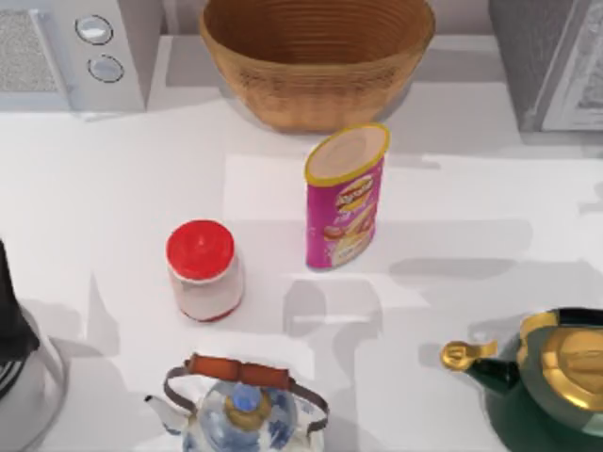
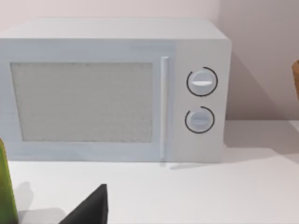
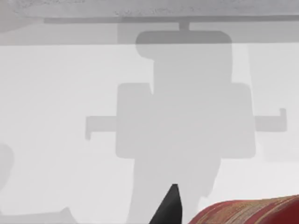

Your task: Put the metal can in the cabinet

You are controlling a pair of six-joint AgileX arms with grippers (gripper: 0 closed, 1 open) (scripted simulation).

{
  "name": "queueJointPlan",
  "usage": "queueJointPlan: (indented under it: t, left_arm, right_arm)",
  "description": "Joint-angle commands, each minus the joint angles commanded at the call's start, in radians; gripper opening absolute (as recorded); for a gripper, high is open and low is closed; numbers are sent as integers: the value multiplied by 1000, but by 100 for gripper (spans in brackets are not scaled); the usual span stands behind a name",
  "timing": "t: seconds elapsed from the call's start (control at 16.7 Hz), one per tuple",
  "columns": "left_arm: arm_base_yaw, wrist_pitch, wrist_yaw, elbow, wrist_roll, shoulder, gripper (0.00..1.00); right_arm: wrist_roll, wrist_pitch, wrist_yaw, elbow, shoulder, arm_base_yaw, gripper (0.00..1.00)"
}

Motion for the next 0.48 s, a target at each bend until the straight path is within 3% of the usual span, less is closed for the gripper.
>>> queueJointPlan:
  t: [0.48]
  left_arm:
    - [0,0,0,0,0,0,100]
  right_arm:
    - [8,111,-18,-44,-117,6,0]
